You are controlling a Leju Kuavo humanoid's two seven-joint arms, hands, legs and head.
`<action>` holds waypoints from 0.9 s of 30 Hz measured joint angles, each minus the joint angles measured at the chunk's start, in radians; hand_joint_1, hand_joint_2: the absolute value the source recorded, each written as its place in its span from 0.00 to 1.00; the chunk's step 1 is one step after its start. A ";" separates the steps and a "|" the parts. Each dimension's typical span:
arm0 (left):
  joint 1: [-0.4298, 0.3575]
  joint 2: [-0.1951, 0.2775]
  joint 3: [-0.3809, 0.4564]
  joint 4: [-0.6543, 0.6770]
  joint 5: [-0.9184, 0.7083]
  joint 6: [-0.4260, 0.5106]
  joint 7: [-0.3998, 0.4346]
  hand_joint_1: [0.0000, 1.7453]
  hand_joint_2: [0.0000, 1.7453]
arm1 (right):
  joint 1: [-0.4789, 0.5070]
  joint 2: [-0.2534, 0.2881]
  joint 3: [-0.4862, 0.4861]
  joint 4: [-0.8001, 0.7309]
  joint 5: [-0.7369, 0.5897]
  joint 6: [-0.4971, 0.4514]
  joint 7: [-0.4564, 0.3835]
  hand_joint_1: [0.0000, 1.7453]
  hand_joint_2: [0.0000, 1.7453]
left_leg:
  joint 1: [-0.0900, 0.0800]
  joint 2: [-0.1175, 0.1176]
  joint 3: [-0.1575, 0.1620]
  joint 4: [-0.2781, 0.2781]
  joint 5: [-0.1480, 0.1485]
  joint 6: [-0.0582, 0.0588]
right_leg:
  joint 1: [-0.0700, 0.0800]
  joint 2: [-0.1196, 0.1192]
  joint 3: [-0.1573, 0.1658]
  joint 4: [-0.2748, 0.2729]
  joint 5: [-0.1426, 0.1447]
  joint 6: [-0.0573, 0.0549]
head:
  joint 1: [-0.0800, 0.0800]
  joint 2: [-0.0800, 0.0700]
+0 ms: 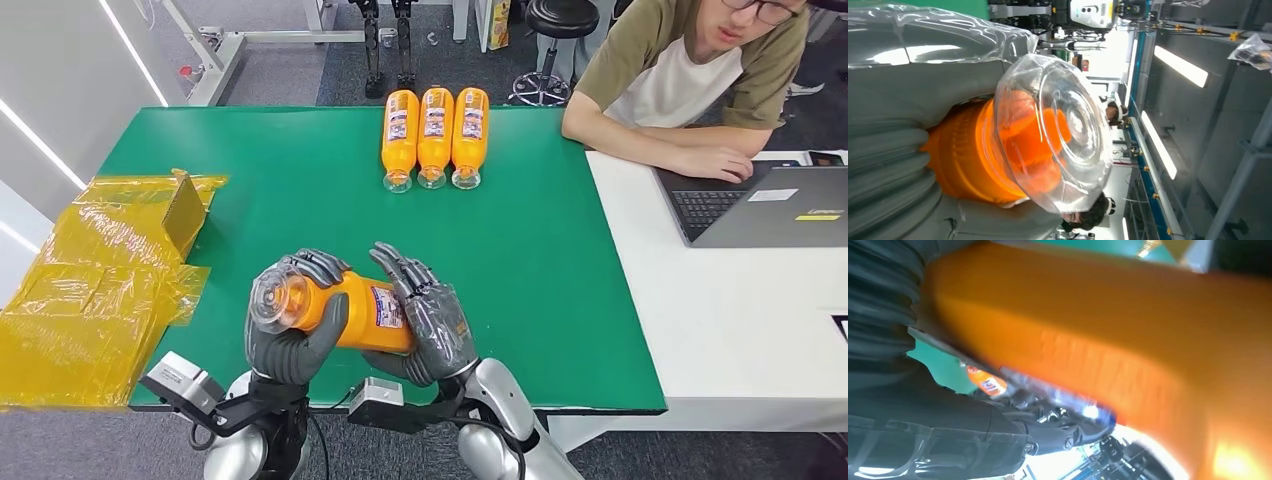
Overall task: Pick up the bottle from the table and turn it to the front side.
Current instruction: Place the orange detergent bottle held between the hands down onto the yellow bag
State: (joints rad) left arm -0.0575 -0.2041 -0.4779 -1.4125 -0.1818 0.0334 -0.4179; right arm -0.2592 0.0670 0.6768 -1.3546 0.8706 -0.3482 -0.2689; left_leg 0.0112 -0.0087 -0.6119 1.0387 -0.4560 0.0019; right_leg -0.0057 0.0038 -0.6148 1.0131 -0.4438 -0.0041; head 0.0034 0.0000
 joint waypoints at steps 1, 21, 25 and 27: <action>0.000 0.000 0.001 -0.003 -0.010 0.017 0.000 1.00 1.00 | 0.010 0.001 0.000 -0.007 -0.039 -0.020 -0.020 0.00 1.00 | 0.000 0.000 0.000 0.000 0.000 0.000 | 0.000 0.000 0.000 0.000 0.000 0.000 | 0.000 0.000; 0.013 0.074 0.122 -0.066 -0.479 0.308 0.148 1.00 1.00 | 0.165 0.018 -0.029 -0.176 -0.235 -0.125 -0.122 0.00 1.00 | 0.000 0.001 0.000 0.000 0.000 0.000 | 0.000 0.001 -0.001 0.000 0.000 0.000 | 0.000 0.000; -0.036 0.153 0.211 -0.028 -0.880 0.366 0.273 1.00 1.00 | 0.195 0.026 -0.055 -0.226 -0.274 -0.134 -0.128 0.00 1.00 | 0.000 0.001 0.000 -0.001 0.000 -0.001 | 0.000 0.001 -0.001 0.001 -0.001 -0.001 | 0.000 0.000; -0.078 0.212 0.246 0.025 -0.999 0.365 0.311 1.00 1.00 | 0.203 0.036 -0.074 -0.253 -0.349 -0.142 -0.162 0.00 1.00 | 0.000 0.002 0.000 -0.001 0.001 -0.002 | 0.000 0.001 -0.002 0.002 -0.001 -0.002 | 0.000 0.000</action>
State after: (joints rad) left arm -0.1359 0.0081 -0.2317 -1.3876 -1.1805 0.3982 -0.1067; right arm -0.0565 0.1027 0.6030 -1.6071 0.5212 -0.4898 -0.4308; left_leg 0.0116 -0.0068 -0.6115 1.0373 -0.4553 0.0002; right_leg -0.0052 0.0046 -0.6164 1.0148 -0.4445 -0.0061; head 0.0033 0.0000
